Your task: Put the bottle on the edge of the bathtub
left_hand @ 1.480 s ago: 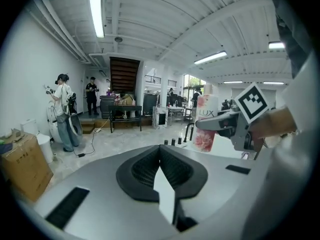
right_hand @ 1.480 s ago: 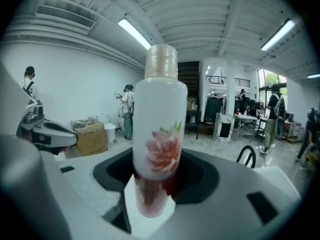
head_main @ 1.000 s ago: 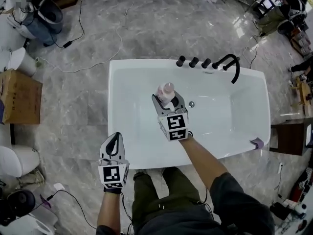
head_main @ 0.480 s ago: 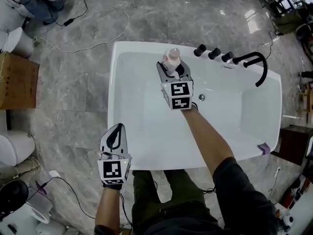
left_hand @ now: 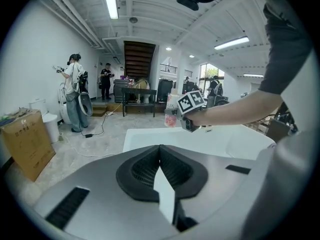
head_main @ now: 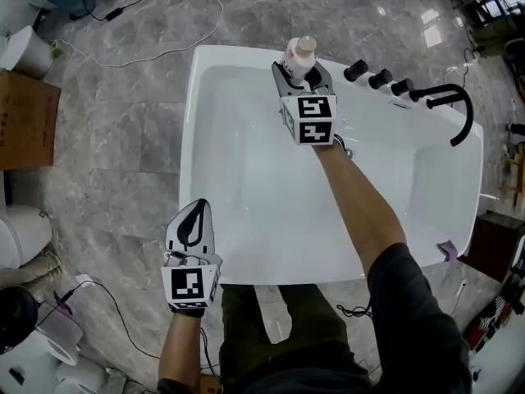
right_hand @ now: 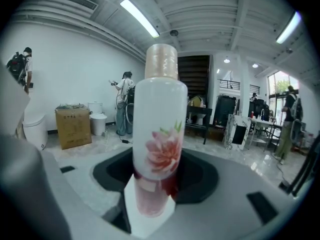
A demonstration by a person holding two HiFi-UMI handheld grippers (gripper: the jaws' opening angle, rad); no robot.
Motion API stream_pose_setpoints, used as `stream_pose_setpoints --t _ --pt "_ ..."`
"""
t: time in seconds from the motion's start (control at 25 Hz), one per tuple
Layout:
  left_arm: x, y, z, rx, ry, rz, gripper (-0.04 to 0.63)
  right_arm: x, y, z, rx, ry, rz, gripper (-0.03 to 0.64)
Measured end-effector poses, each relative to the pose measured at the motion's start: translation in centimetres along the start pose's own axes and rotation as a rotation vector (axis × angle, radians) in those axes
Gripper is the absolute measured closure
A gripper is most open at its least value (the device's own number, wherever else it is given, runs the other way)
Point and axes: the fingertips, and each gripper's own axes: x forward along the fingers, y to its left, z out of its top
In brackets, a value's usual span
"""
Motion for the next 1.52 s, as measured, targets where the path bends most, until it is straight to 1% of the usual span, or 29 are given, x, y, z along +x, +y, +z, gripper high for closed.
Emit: stream_pose_setpoints --t 0.32,0.8,1.2,1.32,1.52 --pt "-0.5 1.2 -4.4 -0.027 0.053 0.027 0.592 4.5 0.1 -1.1 0.018 -0.007 0.001 0.38" --pt "0.2 1.6 -8.3 -0.053 0.102 0.049 0.592 9.9 -0.3 -3.1 0.025 -0.014 -0.004 0.38" --pt "0.3 2.6 -10.3 -0.074 0.147 0.063 0.592 12.7 -0.1 -4.1 0.037 -0.01 -0.009 0.38" --pt "0.4 2.8 -10.7 -0.085 0.147 0.069 0.592 13.1 -0.1 -4.2 0.05 -0.014 -0.018 0.38" --pt "1.0 2.5 -11.1 -0.083 0.16 0.056 0.592 13.8 -0.8 -4.3 0.058 -0.012 -0.025 0.38"
